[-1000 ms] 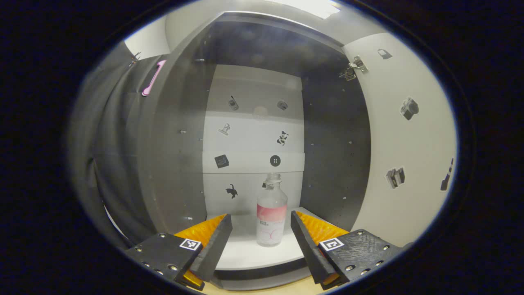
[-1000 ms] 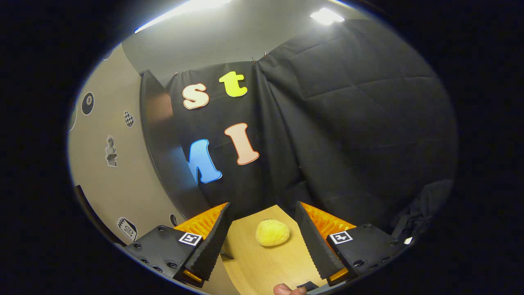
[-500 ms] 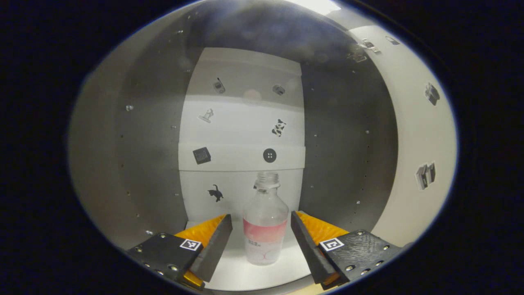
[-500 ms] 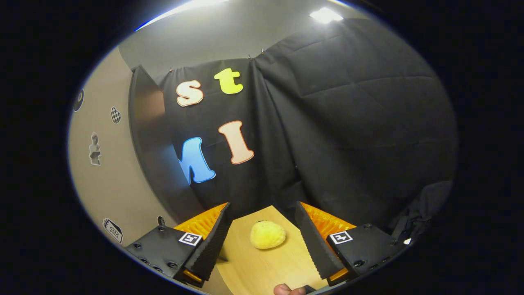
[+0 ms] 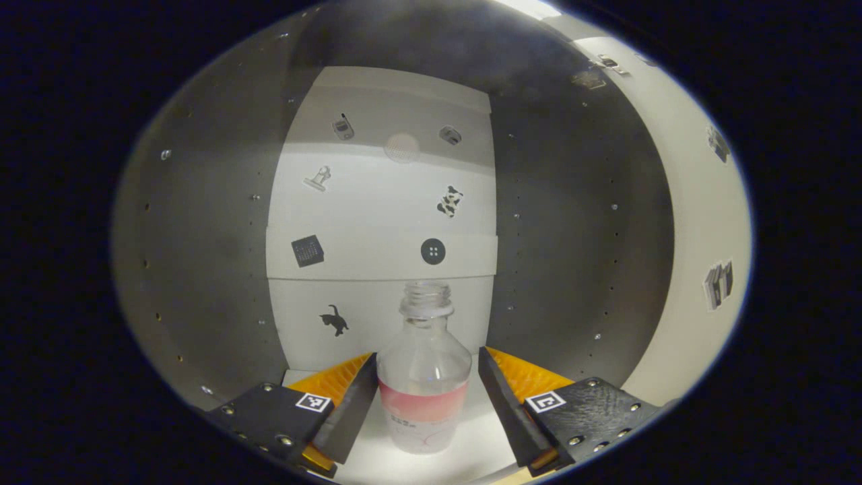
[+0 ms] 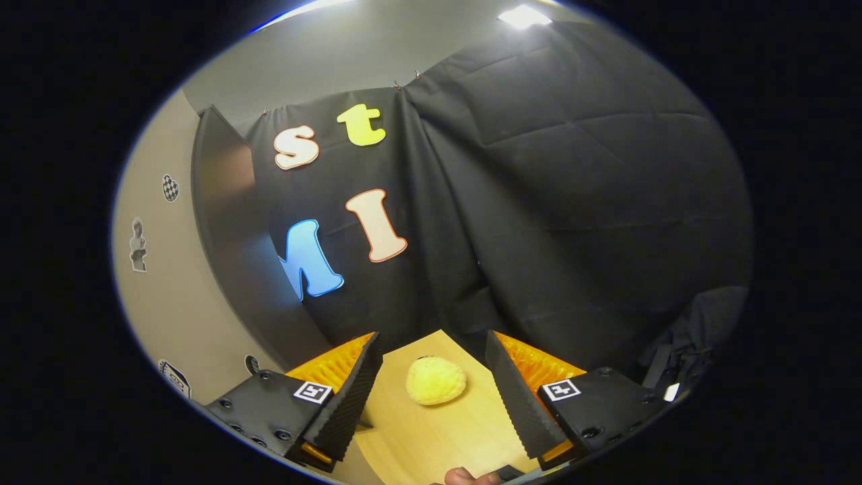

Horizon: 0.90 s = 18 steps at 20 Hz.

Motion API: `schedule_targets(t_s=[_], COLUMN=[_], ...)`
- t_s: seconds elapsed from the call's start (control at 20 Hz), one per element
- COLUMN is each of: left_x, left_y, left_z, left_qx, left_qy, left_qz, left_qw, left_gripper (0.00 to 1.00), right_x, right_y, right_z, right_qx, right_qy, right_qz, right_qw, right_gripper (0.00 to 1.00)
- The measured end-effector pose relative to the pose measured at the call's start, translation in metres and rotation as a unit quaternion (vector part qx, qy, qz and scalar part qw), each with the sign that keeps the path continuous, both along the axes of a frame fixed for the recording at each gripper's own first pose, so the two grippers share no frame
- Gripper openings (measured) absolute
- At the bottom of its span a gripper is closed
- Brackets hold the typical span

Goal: Open the cabinet door with the right hand, grasp the bottle in the cabinet with the left hand and place it on the coaster, then close the cabinet door with the right hand.

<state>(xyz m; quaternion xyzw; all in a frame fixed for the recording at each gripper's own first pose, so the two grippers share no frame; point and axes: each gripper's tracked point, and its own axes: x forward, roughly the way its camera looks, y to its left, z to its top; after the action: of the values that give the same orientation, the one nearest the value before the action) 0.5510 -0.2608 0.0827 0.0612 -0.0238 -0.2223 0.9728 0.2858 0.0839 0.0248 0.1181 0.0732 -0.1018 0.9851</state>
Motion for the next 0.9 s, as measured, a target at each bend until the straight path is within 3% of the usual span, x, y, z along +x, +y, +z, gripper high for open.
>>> schedule_targets(t_s=[0.1,0.2,0.4,0.9], left_x=[0.001,0.003,-0.005,-0.063], left_y=[0.001,-0.001,-0.002,0.011], left_z=[0.001,0.0,0.0,0.027], left_qx=[0.002,0.007,0.008,0.003], left_qy=[-0.005,-0.005,-0.002,-0.034], left_qz=[0.005,0.006,0.006,0.003], left_qw=[1.0,1.0,1.0,0.999], left_gripper=[0.88,0.72,0.74,0.75], right_x=[0.001,0.003,0.012,0.031], right_y=[-0.001,-0.001,-0.003,0.005], right_z=[-0.001,-0.002,-0.005,0.01], right_qx=[-0.009,-0.012,-0.003,-0.054], right_qy=[0.004,0.004,0.005,-0.021], right_qz=[0.002,0.006,0.014,0.047], right_qw=[1.0,1.0,1.0,0.997], right_gripper=[0.97,0.97,0.98,0.98])
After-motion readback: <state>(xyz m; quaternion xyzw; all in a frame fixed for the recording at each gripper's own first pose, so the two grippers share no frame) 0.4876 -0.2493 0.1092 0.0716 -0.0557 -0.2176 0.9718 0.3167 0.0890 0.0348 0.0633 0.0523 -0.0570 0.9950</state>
